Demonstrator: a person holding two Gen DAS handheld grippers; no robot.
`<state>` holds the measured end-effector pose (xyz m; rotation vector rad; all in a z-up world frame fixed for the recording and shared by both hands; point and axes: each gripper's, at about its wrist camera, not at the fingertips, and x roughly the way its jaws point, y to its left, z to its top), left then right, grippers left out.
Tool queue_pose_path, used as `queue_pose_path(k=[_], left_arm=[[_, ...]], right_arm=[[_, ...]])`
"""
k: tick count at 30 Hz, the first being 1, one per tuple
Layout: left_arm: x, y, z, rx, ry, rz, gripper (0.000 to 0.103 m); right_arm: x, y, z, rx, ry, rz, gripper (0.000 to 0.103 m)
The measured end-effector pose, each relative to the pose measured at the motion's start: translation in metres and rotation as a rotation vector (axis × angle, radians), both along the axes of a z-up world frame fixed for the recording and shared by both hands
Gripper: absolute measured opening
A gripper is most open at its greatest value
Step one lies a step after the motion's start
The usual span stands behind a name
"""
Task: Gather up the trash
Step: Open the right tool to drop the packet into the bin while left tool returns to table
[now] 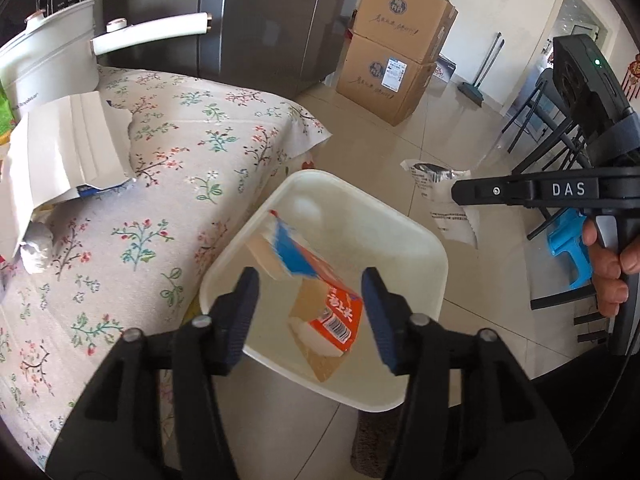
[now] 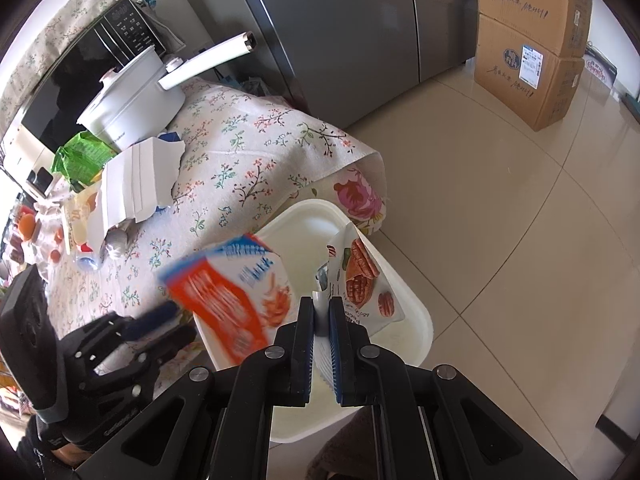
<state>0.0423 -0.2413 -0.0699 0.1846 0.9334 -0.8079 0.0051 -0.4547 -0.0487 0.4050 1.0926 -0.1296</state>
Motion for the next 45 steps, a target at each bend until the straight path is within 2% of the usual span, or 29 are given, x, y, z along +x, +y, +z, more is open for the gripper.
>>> queue_pose_path(k=[5, 16, 23, 24, 26, 27, 28, 42, 45], left_arm=[[0.0, 0.022, 0.008, 0.048, -0.039, 0.024, 0.077], [0.012, 0.088, 0.018, 0.094, -0.011, 0.171, 0.082], [0.019, 0.127, 0.025, 0.095, -0.005, 0.267, 0.082], [0.021, 0.131, 0.025, 0.093, -0.001, 0.279, 0.082], [0.024, 0.14, 0.028, 0.088, 0.002, 0.303, 0.082], [0.025, 0.144, 0.029, 0.085, 0.002, 0.314, 0.082], [0.027, 0.148, 0.03, 0.082, 0.003, 0.323, 0.082], [0.057, 0.193, 0.044, 0.104, -0.028, 0.427, 0.082], [0.071, 0.207, 0.045, 0.091, -0.007, 0.465, 0.082]], right_arm=[[0.006, 0.008, -0.003, 0.008, 0.015, 0.013, 0.008], [0.019, 0.03, -0.013, -0.019, 0.066, 0.063, 0.01], [0.023, 0.035, -0.012, -0.022, 0.075, 0.06, 0.02], [0.024, 0.036, -0.011, -0.017, 0.07, 0.058, 0.024], [0.026, 0.038, -0.008, -0.008, 0.058, 0.054, 0.041], [0.027, 0.039, -0.006, -0.011, 0.054, 0.049, 0.056], [0.027, 0.041, -0.003, -0.015, 0.046, 0.044, 0.064], [0.048, 0.073, 0.012, -0.058, 0.01, 0.097, 0.066], [0.055, 0.08, 0.015, -0.062, 0.003, 0.104, 0.066]])
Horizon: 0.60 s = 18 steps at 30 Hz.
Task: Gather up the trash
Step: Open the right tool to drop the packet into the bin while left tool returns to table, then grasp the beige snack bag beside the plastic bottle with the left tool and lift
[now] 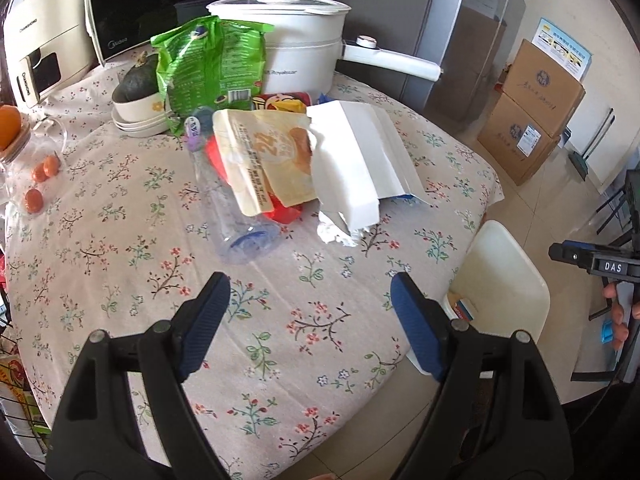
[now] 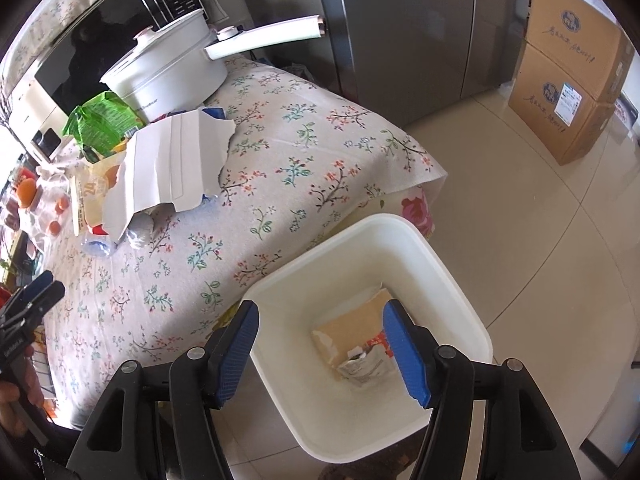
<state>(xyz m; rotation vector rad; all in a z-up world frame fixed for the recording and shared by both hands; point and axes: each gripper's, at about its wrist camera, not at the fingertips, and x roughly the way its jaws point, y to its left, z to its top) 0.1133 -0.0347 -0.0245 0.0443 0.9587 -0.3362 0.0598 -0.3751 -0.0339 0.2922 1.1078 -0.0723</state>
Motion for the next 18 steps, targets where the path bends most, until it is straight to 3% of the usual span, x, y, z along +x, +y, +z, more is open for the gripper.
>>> queue_pose_path(k=[7, 12, 16, 18], left_arm=[[0.041, 0.022, -0.015, -0.069, 0.045, 0.097, 0.082], [0.067, 0.037, -0.031, -0.193, 0.066, 0.176, 0.08], [0.081, 0.047, -0.045, -0.297, 0.115, 0.216, 0.063], [0.085, 0.051, -0.048, -0.342, 0.124, 0.237, 0.061]], right_arm=[[0.019, 0.017, 0.006, 0.012, -0.011, 0.006, 0.068], [0.033, 0.032, 0.011, 0.008, -0.017, 0.02, 0.068], [0.044, 0.043, 0.012, 0.016, -0.017, 0.039, 0.069], [0.048, 0.046, 0.011, 0.022, -0.007, 0.037, 0.069]])
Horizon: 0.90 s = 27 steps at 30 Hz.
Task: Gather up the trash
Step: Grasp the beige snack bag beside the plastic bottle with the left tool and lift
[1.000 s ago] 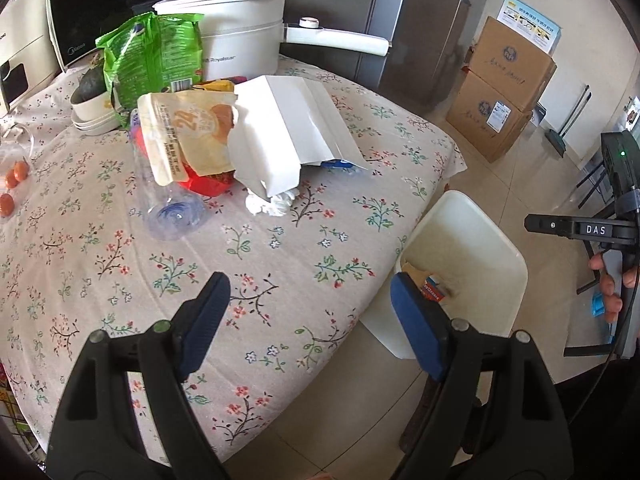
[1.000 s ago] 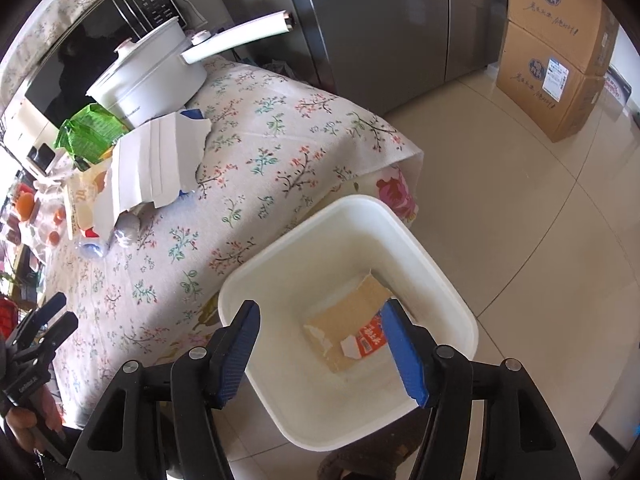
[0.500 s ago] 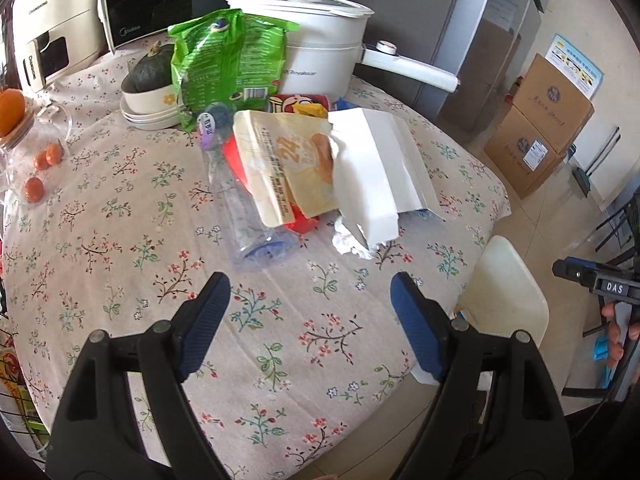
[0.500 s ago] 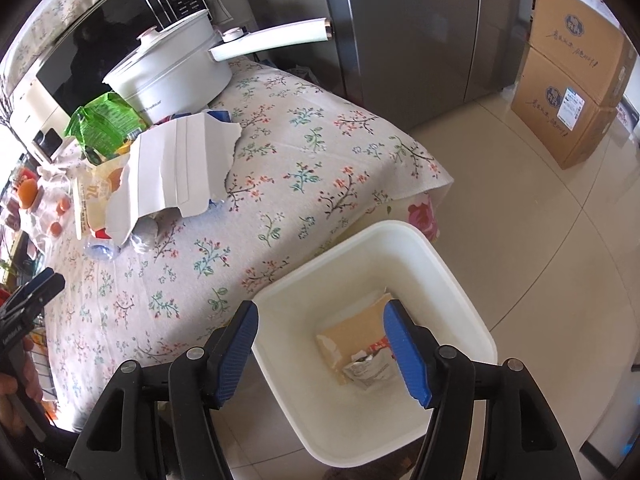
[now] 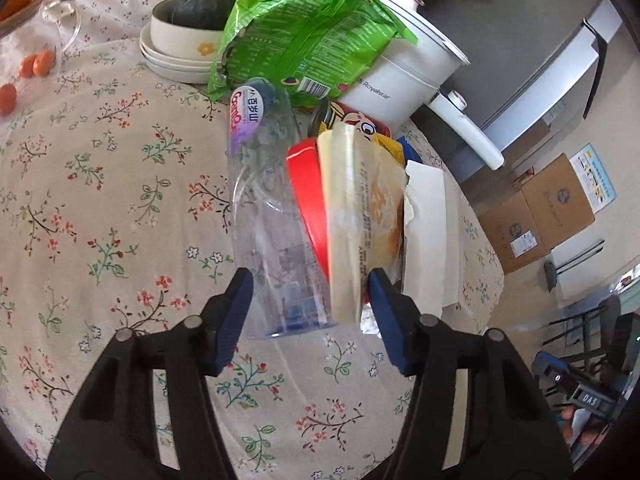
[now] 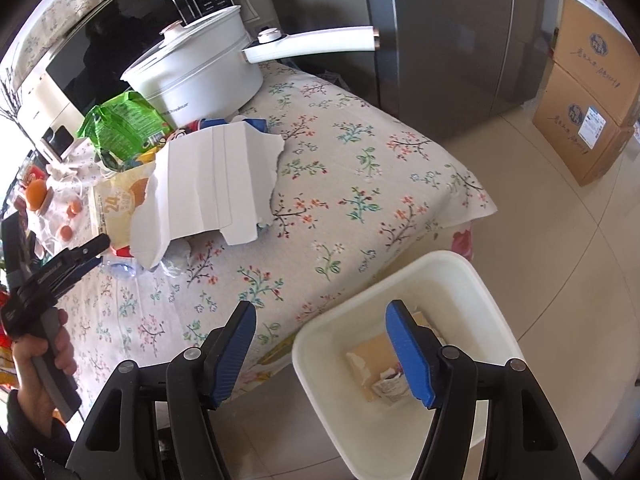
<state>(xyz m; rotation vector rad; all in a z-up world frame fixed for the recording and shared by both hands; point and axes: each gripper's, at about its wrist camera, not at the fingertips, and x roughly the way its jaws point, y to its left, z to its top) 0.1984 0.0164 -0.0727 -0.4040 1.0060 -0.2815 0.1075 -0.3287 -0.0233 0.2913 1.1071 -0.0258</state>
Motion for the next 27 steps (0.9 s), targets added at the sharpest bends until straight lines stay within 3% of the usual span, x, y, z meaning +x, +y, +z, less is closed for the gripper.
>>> queue_pose_path(k=[3, 8, 19, 27], left_arm=[[0.002, 0.004, 0.003, -0.054, -0.01, 0.017, 0.053], [0.0, 0.003, 0.009, -0.088, -0.016, -0.008, 0.022], [-0.015, -0.005, 0.031, -0.023, -0.029, -0.049, 0.017], [-0.023, 0.011, 0.029, -0.024, 0.05, -0.045, 0.017]], right_arm=[[0.005, 0.006, -0.003, -0.003, 0.01, 0.005, 0.069], [0.009, 0.012, -0.008, -0.02, 0.027, 0.016, 0.069], [0.011, 0.018, -0.011, -0.033, 0.04, 0.022, 0.069], [0.014, 0.025, -0.013, -0.037, 0.047, 0.033, 0.069]])
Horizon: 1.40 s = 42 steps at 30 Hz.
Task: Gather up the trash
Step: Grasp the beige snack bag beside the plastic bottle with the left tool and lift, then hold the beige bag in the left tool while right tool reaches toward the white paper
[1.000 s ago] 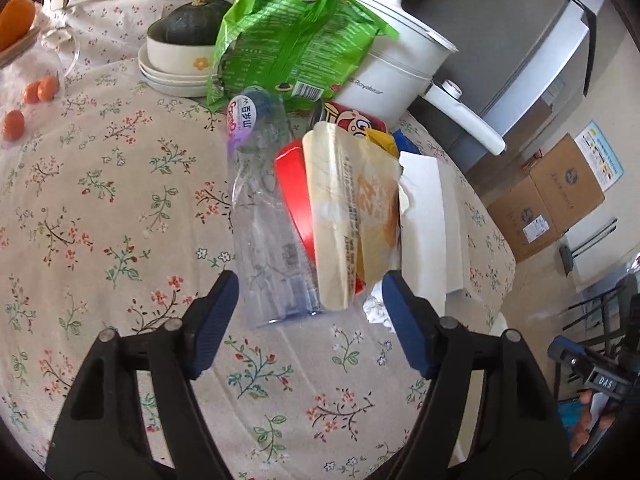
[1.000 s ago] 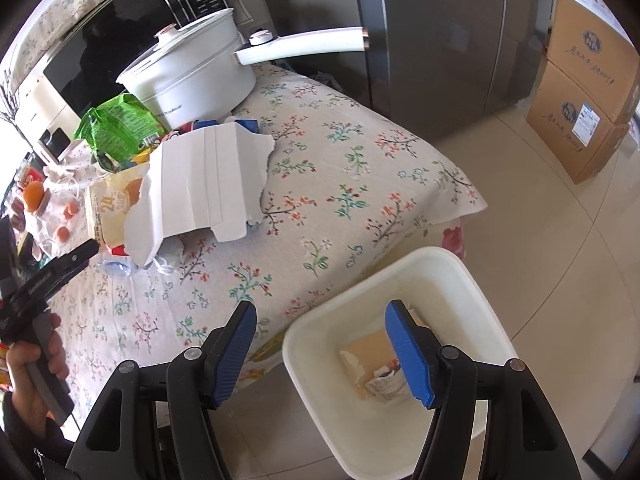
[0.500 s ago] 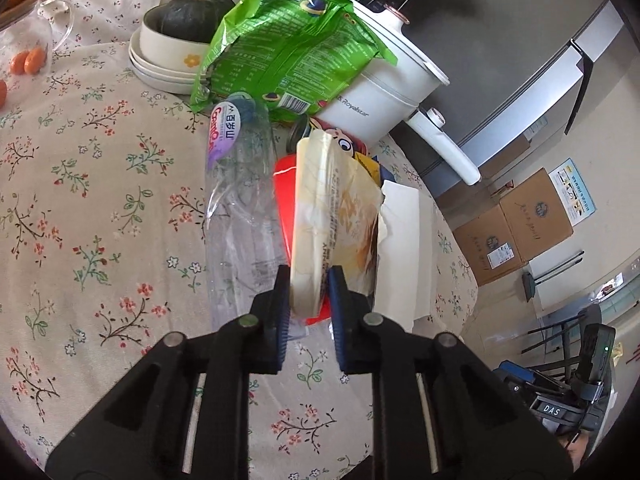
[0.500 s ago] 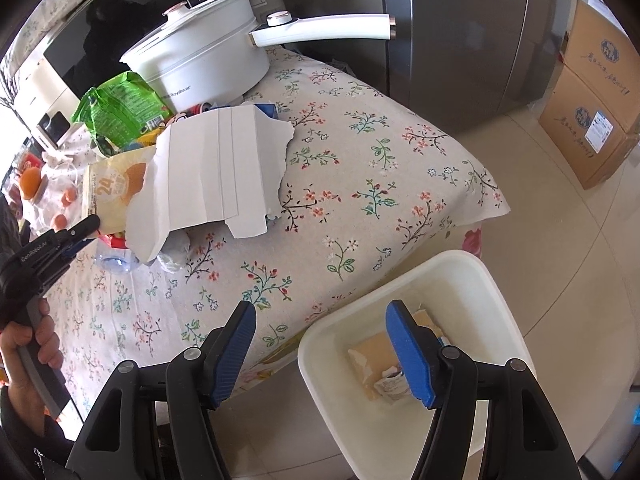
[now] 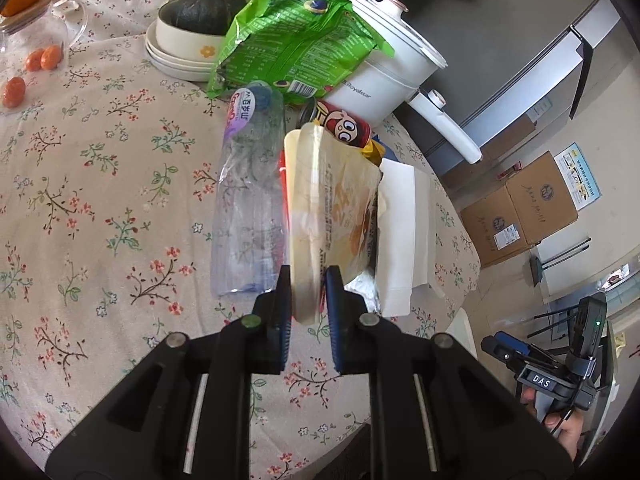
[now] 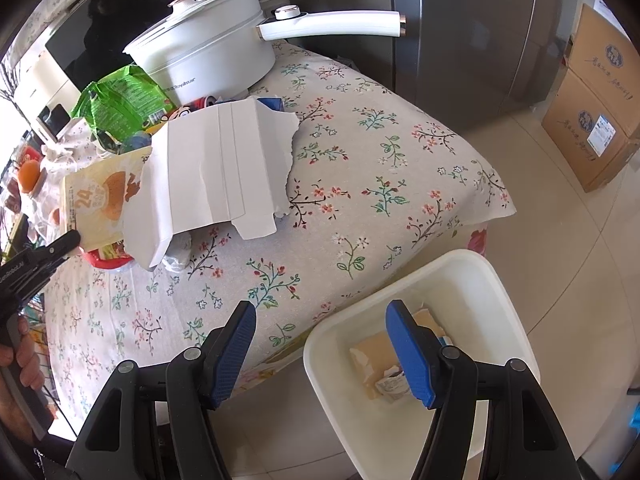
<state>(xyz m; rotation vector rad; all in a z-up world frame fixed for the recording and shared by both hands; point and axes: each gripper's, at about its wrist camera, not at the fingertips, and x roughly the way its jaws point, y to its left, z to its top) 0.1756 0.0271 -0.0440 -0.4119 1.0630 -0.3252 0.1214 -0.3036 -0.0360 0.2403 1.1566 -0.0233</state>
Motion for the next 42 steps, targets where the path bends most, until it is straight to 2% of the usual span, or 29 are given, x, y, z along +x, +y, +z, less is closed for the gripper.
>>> queue_pose_path(k=[1, 3, 5, 7, 10, 16, 19, 21, 24, 25, 27, 28, 36, 40, 42], left_arm=[[-0.002, 0.001, 0.0, 0.001, 0.012, 0.0, 0.017], [-0.005, 0.004, 0.0, -0.004, 0.027, -0.002, 0.025], [-0.007, 0.007, 0.004, 0.003, 0.005, 0.011, 0.047], [-0.007, 0.009, 0.01, 0.032, -0.043, 0.028, 0.052], [-0.001, 0.01, 0.015, 0.04, -0.088, 0.031, 0.053], [0.02, 0.007, 0.02, 0.048, -0.183, 0.026, 0.053], [0.028, 0.007, 0.016, 0.037, -0.187, 0.024, 0.053], [0.031, 0.008, 0.016, 0.029, -0.197, 0.026, 0.046], [0.032, 0.006, 0.02, 0.033, -0.225, 0.012, 0.03], [0.033, 0.005, 0.021, 0.037, -0.229, 0.002, 0.018], [0.034, 0.006, 0.02, 0.04, -0.225, -0.008, 0.002], [0.033, 0.007, 0.021, 0.035, -0.22, -0.006, 0.0], [0.018, 0.008, 0.046, -0.01, -0.284, -0.004, 0.0], [0.017, 0.005, 0.053, 0.027, -0.285, -0.022, 0.001], [0.022, 0.005, 0.047, 0.068, -0.251, -0.016, 0.022]], right_arm=[[0.0, 0.001, 0.0, -0.001, 0.001, 0.003, 0.069], [0.0, 0.003, 0.0, -0.003, 0.003, 0.005, 0.069], [0.001, 0.004, 0.0, -0.004, 0.005, 0.007, 0.069], [0.001, 0.004, 0.0, -0.004, 0.005, 0.007, 0.069], [0.001, 0.004, 0.0, -0.002, 0.005, 0.009, 0.069], [0.002, 0.003, -0.002, -0.009, 0.014, 0.004, 0.069], [0.003, 0.002, -0.004, -0.013, 0.02, 0.002, 0.069], [0.004, 0.002, -0.006, -0.016, 0.023, 0.003, 0.069], [0.005, 0.003, -0.007, -0.019, 0.028, 0.004, 0.069], [0.006, 0.003, -0.008, -0.019, 0.03, 0.005, 0.069], [0.006, 0.005, -0.008, -0.018, 0.033, 0.006, 0.069], [0.007, 0.006, -0.009, -0.017, 0.034, 0.007, 0.069], [0.015, 0.013, -0.009, 0.009, 0.034, -0.006, 0.069], [0.022, 0.02, -0.009, 0.02, 0.033, -0.002, 0.069], [0.025, 0.024, -0.009, 0.023, 0.034, 0.003, 0.069]])
